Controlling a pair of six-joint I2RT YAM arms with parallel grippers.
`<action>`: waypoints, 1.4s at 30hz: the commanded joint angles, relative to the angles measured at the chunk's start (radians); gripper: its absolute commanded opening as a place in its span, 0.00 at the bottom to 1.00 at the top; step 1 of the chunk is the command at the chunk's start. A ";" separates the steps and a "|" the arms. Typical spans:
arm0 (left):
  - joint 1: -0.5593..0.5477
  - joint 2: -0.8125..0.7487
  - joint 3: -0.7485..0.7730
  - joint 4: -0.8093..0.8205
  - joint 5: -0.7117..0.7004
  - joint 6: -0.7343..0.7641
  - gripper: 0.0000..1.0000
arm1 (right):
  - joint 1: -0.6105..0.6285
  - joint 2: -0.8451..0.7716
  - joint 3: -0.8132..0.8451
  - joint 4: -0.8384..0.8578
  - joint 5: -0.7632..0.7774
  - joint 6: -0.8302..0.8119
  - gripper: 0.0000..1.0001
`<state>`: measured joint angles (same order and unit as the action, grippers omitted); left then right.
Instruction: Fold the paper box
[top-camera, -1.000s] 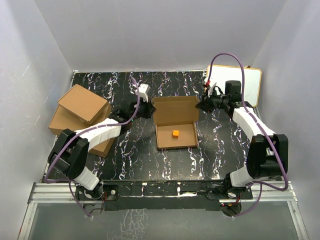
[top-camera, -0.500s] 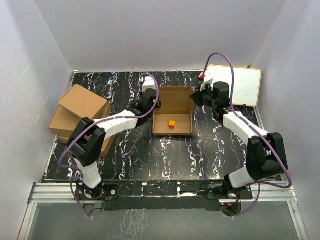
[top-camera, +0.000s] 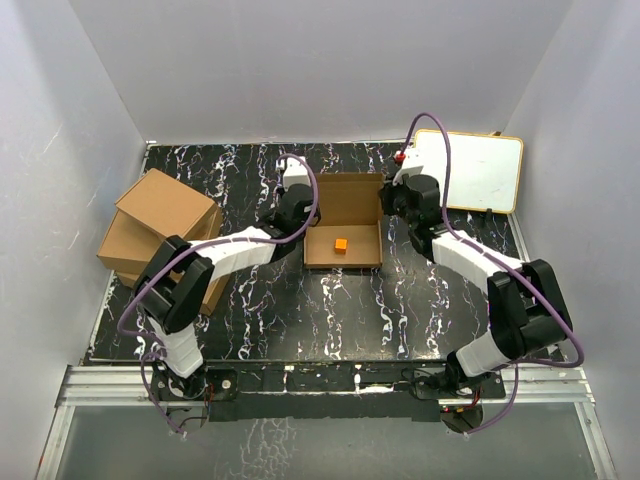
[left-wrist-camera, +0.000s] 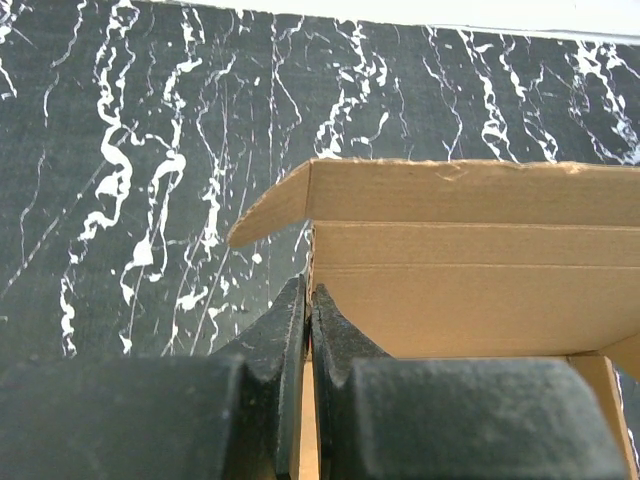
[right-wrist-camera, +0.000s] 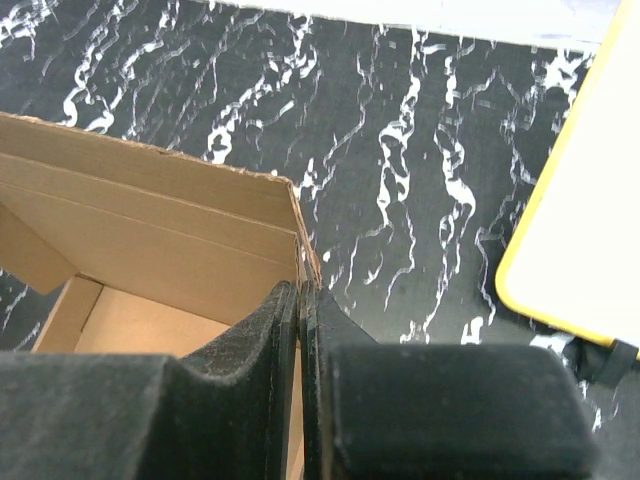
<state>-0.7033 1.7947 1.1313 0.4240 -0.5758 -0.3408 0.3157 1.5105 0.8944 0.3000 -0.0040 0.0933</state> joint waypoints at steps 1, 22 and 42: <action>-0.053 -0.088 -0.086 0.117 0.025 -0.033 0.00 | 0.035 -0.079 -0.081 0.139 0.051 0.100 0.10; -0.121 -0.028 -0.072 0.297 -0.119 0.090 0.00 | 0.084 -0.042 -0.053 0.184 0.153 0.175 0.10; -0.108 0.052 -0.121 0.447 -0.079 0.088 0.00 | 0.096 -0.006 -0.149 0.427 0.174 0.199 0.10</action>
<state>-0.7807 1.9022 1.0420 0.8238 -0.7525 -0.1928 0.3717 1.5742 0.7765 0.5934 0.2314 0.2199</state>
